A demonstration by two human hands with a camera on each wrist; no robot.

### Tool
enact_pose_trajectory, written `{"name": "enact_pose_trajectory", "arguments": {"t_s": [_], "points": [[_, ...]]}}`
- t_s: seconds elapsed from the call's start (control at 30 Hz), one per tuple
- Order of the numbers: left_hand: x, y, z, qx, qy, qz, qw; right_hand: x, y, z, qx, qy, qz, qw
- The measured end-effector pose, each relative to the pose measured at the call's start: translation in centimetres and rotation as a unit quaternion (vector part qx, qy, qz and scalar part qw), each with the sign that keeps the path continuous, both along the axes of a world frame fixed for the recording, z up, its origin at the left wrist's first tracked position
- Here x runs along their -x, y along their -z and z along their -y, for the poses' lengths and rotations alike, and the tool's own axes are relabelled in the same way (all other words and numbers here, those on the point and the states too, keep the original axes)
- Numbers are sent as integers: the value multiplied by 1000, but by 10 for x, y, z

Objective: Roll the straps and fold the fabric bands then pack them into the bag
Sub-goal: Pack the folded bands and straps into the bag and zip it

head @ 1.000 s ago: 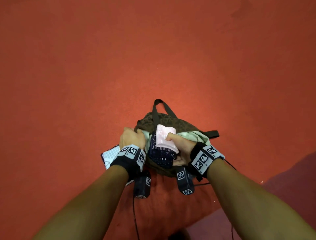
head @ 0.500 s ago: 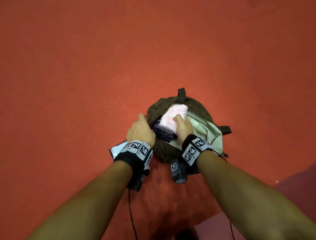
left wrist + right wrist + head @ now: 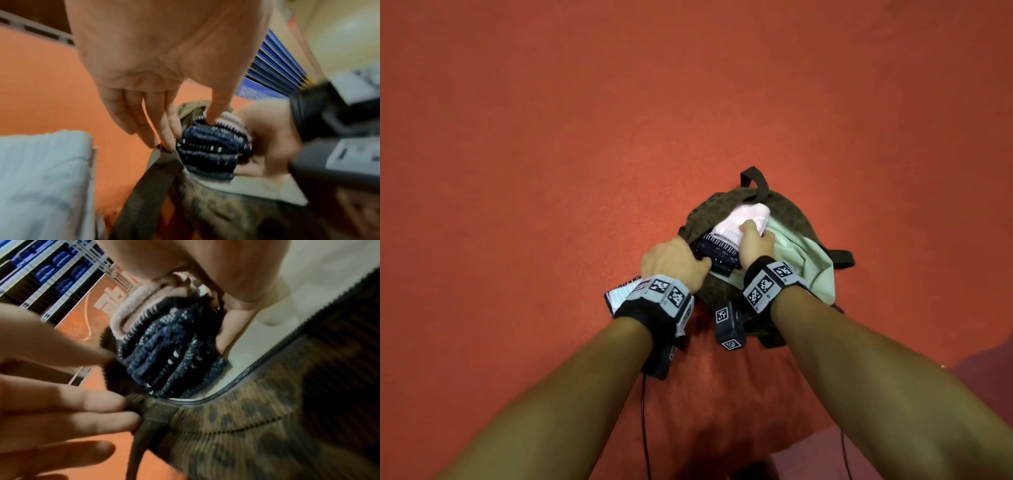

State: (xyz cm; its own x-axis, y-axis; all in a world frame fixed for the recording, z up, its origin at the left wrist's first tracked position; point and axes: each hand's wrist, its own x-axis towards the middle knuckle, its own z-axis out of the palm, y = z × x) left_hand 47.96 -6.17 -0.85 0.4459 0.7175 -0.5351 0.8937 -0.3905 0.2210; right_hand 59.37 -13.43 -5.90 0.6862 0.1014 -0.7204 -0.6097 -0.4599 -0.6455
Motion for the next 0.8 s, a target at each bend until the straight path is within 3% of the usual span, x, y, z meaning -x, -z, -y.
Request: {"name": "enact_pose_trajectory", "arguments": {"t_s": [0.1,0.3,0.4,0.5,0.63,0.8], "points": [[-8,8,0,-57,-8,-14,998,-6,1,0,-22,9,-11,1000],[-17,3,-5,50,-49,-12,998,-18,14,-1,-68,24,-22,997],[-15,-5,-10,73,-68,43,994,-20,7,-3,-79,39,7,996],[-10,-12,-21,66,-112,98,987,-18,13,-4,-65,-11,19,998],[-1,-6,-28,66,-121,133,981,-12,49,-8,-57,-64,-23,996],[6,11,-26,110,-132,165,971,16,29,-23,-54,-205,13,977]]}}
